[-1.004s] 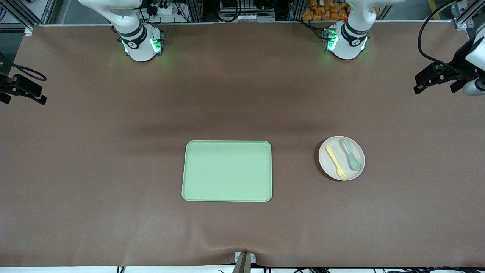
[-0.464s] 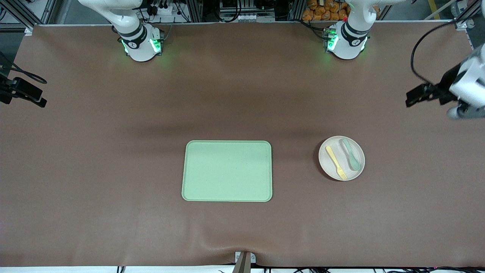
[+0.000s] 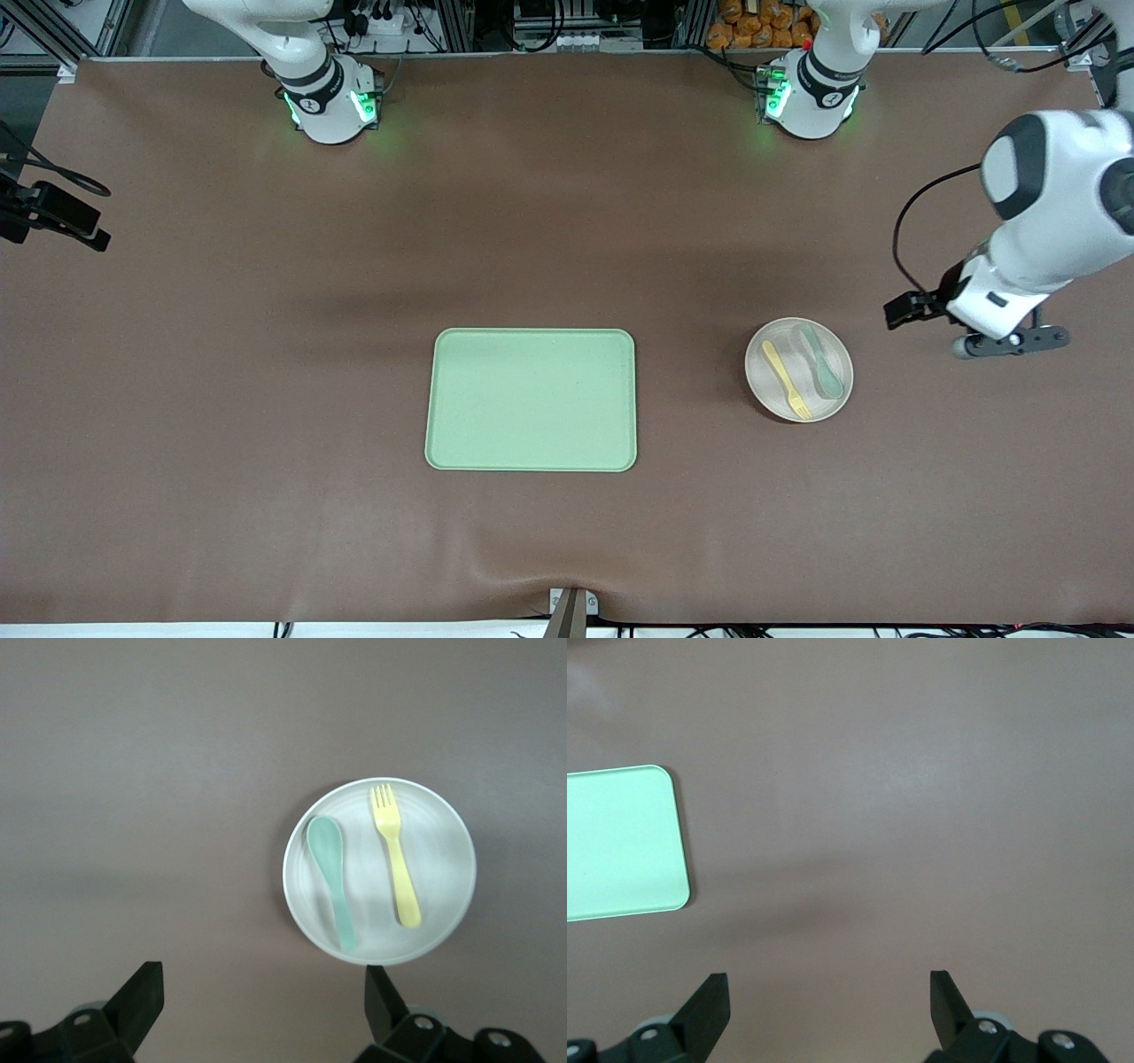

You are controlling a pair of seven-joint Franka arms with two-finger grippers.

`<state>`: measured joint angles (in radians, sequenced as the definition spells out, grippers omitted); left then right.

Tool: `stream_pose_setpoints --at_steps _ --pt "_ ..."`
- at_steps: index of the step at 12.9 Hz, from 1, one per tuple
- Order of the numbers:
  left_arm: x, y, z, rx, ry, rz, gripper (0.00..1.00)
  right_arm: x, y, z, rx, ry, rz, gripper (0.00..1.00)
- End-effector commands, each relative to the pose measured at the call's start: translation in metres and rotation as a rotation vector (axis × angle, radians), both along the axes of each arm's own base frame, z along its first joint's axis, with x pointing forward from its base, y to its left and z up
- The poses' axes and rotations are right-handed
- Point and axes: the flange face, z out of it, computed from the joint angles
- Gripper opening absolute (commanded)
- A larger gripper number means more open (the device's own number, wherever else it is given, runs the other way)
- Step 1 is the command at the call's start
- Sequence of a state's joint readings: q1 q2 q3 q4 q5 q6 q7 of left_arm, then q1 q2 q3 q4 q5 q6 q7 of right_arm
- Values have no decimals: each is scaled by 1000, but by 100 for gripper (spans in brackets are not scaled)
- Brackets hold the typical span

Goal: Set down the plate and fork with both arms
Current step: 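Reach the left gripper toward the white plate's rim, then grasp the white plate rim with the left gripper and lift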

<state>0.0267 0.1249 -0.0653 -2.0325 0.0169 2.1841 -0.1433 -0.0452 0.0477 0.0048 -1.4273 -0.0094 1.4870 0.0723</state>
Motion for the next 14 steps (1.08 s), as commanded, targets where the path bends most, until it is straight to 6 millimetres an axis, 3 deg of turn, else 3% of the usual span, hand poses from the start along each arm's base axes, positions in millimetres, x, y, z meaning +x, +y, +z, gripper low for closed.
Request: stream_pose_setpoints --at_steps 1,3,6,8,10,14 --pt "-9 14 -74 -13 -70 41 100 -1 3 1 -6 3 -14 100" --pt "-9 14 -132 -23 -94 42 100 0 4 1 -6 3 -14 100" --pt "-8 14 -187 -39 -117 60 100 0 4 1 -6 3 -14 100" --pt "-9 13 -191 -42 -120 87 100 0 4 1 -6 3 -14 100" --pt "-11 10 -174 -42 -135 98 100 0 4 1 -6 3 -14 100" --pt "-18 10 -184 -39 -83 99 100 0 7 0 -6 4 -8 100"
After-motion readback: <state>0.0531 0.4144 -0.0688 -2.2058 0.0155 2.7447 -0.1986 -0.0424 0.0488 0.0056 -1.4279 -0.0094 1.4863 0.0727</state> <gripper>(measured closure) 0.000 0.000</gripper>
